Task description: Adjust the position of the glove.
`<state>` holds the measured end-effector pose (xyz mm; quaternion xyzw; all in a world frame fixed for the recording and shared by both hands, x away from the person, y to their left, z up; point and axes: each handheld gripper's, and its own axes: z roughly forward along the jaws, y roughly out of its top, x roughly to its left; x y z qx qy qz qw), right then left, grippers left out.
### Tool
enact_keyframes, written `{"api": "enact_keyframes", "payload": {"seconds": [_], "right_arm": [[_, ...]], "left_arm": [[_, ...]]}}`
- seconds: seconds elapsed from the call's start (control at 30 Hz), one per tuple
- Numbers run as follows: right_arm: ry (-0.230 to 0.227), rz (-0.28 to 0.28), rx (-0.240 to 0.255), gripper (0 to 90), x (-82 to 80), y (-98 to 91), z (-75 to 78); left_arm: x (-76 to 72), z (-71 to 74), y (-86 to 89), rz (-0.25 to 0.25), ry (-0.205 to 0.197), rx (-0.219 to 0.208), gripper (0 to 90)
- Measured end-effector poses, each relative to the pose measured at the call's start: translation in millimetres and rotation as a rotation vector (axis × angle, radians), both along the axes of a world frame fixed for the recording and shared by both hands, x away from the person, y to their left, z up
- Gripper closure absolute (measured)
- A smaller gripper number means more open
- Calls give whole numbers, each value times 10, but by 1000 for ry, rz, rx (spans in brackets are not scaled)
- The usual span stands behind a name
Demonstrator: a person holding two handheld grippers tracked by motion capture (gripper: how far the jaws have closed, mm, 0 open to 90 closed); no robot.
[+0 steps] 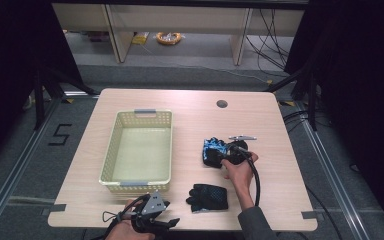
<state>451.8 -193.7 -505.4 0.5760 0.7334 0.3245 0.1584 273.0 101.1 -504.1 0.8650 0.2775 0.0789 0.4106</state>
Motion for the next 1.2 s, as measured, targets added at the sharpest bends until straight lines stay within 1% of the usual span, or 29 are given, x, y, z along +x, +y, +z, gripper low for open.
{"api": "enact_keyframes", "payload": {"seconds": [0.03,0.07,0.1,0.13,0.17,0.2,0.27,0.3,0.33,0.37,0.4,0.47,0.5,0.6,0.63,0.7,0.73,0.77,0.83,0.87,0.9,0.93,0.97,1.0,1.03,1.1,1.13,1.17,1.2], "right_arm": [[0,0,0,429,0,0,0],[-19,12,-26,458,12,24,-10],[-39,18,-41,479,16,44,-22],[-39,18,-41,479,16,44,-22],[-42,49,-61,505,10,45,-15],[-53,67,-56,562,5,64,-24],[-27,76,-44,611,-17,77,-10],[-27,76,-44,611,-17,77,-10],[-54,117,-65,692,-1,55,-18],[-54,117,-65,692,-1,55,-18],[-54,121,-74,793,-27,69,-3],[-50,137,-78,826,-28,69,-1],[-68,157,-117,881,-29,66,4],[-86,178,-125,884,-15,43,-13],[-84,179,-122,885,-19,37,-6],[-87,178,-110,885,-27,33,4],[-93,195,-101,886,-29,-3,30],[-93,195,-101,886,-29,-3,30],[-125,223,-97,886,-51,-41,141],[-143,238,-99,886,-70,-62,197],[-143,238,-99,886,-70,-62,197],[-174,269,-78,887,-121,-94,306],[-174,269,-78,887,-121,-94,306],[-177,274,-68,887,-164,-110,363],[-202,292,-34,887,-241,-154,467],[-217,299,-34,887,-284,-176,513],[-230,323,1,887,-368,-202,589],[-230,323,1,887,-368,-202,589],[-241,354,17,887,-447,-231,651]], "left_arm": [[0,0,0,0,0,0,386],[2,-11,5,-8,0,24,387],[2,-11,5,-8,0,24,388],[3,-16,9,-11,2,29,388],[3,-16,13,-12,-2,36,389],[1,-9,10,-10,-3,29,388],[-6,-9,8,-12,0,18,389],[-6,-9,8,-12,0,18,390],[-4,-14,15,-12,-1,25,392],[2,-21,19,-18,0,35,392],[-3,-21,9,-19,-5,30,393],[2,-24,5,-31,-12,39,394],[-11,-38,0,-30,7,27,395],[-23,-54,-9,-11,12,8,397],[-12,-48,-2,-13,7,23,398],[1,-37,4,-20,3,23,403],[26,-25,28,-30,-21,37,404],[26,-25,28,-30,-21,37,404],[36,-20,40,-26,-18,33,404],[31,-25,34,-7,2,18,404],[36,-24,38,-3,-3,20,404],[52,-18,52,-25,-17,29,404],[44,-25,53,-1,-5,27,404],[47,-27,61,1,-5,34,403],[57,-18,55,-4,-11,15,403],[52,-17,47,11,-2,10,402],[53,-10,49,3,0,8,401],[66,0,65,-5,-18,29,401],[61,-6,58,15,-12,-6,397]]}}
